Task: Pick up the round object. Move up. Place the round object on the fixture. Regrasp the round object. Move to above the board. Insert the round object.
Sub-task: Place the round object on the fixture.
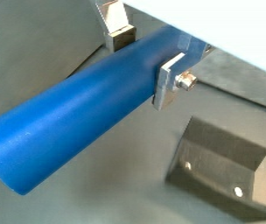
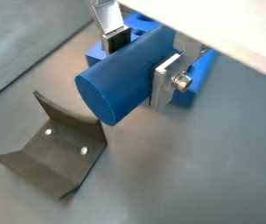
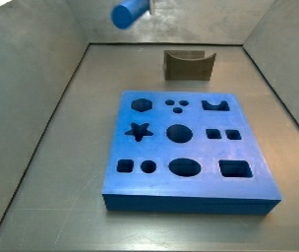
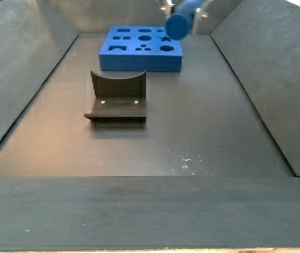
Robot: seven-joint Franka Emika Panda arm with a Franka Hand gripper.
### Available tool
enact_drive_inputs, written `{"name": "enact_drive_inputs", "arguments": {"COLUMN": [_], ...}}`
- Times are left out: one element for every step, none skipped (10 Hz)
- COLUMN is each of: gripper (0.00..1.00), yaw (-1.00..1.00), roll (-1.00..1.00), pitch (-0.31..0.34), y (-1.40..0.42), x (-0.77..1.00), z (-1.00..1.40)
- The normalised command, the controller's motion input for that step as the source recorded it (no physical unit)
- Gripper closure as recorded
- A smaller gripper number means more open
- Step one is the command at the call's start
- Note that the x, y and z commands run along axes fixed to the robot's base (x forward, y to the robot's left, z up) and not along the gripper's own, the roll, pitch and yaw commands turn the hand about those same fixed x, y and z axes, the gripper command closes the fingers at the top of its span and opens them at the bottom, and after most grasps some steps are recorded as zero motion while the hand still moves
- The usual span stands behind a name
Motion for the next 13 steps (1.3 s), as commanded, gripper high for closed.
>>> {"name": "enact_drive_inputs", "arguments": {"gripper": [1.0, 1.0, 1.0, 1.0, 1.0, 1.0, 1.0, 1.0, 1.0, 1.0, 1.0, 1.0, 1.0], "yaw": [0.93, 0.7, 0.48, 0.27, 0.18, 0.12, 0.08, 0.07, 0.04, 0.03, 0.01, 0.0, -0.01], "roll": [-0.09, -0.07, -0.05, -0.02, 0.01, 0.04, -1.0, -1.0, -1.0, -1.0, -1.0, -1.0, -1.0], "pitch": [-0.025, -0.015, -0.006, -0.004, -0.006, -0.011, 0.027, 0.032, 0.057, 0.074, 0.098, 0.11, 0.116], "y": [-1.0, -1.0, -1.0, -0.7, -0.49, -0.27, 1.0, 1.0, 1.0, 1.0, 1.0, 1.0, 0.91], "x": [0.35, 0.35, 0.35, 0.24, 0.16, 0.11, 0.77, 0.75, 0.74, 0.76, 0.8, 0.84, 0.83], "z": [-0.15, -0.15, -0.15, -0.11, -0.08, -0.05, 0.19, 0.18, 0.15, 0.14, 0.13, 0.11, 0.07]}}
